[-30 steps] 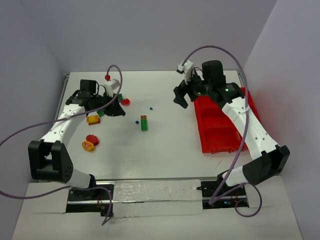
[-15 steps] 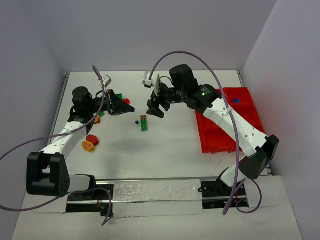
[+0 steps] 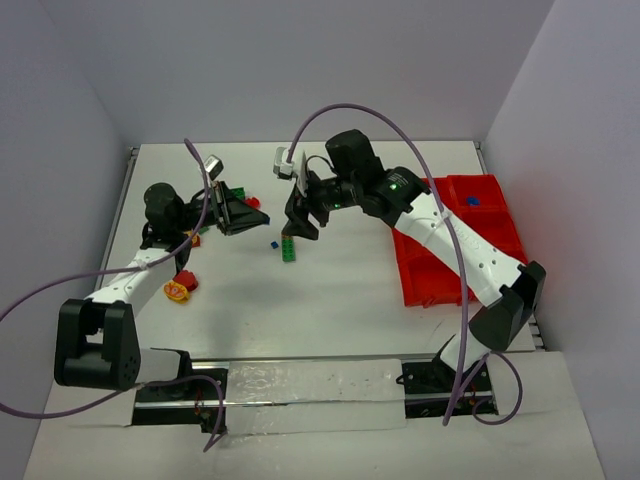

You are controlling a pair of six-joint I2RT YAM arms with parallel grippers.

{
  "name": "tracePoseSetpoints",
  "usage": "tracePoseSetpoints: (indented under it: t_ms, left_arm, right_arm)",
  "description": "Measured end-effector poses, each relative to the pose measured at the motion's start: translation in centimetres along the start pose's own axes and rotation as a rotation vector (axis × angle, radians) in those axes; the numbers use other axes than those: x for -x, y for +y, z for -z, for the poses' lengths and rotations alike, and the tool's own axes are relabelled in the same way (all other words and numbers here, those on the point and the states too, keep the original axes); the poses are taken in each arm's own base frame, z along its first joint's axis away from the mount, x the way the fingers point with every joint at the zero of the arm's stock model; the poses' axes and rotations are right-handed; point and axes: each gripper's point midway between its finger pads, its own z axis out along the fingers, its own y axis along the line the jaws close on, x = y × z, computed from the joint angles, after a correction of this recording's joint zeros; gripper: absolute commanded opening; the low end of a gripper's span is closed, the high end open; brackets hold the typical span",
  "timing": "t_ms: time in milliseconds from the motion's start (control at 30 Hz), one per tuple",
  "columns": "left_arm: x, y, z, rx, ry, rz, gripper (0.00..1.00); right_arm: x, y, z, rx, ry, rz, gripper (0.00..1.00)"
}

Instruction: Sort the legos into containers by color

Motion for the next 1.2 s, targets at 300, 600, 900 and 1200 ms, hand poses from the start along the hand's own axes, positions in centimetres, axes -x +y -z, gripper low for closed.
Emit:
tracePoseSetpoints:
  t_ms: [300,600,900,1200]
  left_arm:
    - [0.0,0.2,-0.1,-0.003,0.0,0.047,0.0]
    - [-0.4,0.3,-0.3,-0.005,0.008,0.069,0.0]
    - [-0.8,0.3,-0.4,-0.006,0.022,0.072,0.0]
    - [-0.5,0.5,-0.4,-0.002,0.005,0.072,0.6]
  right_arm:
    - [-0.3,1.3,-2.7,0.109,-0.005,0.002,0.75]
    - [-0.7,1.4,-4.8,0.142,-0.011,0.002,0.64]
    - [-0.6,0.3,-5.0,0.094,-0.013,0.016,0.27]
    - [-0.8,-0.3,-5.0,0.062,-0.003,0.023,0.0]
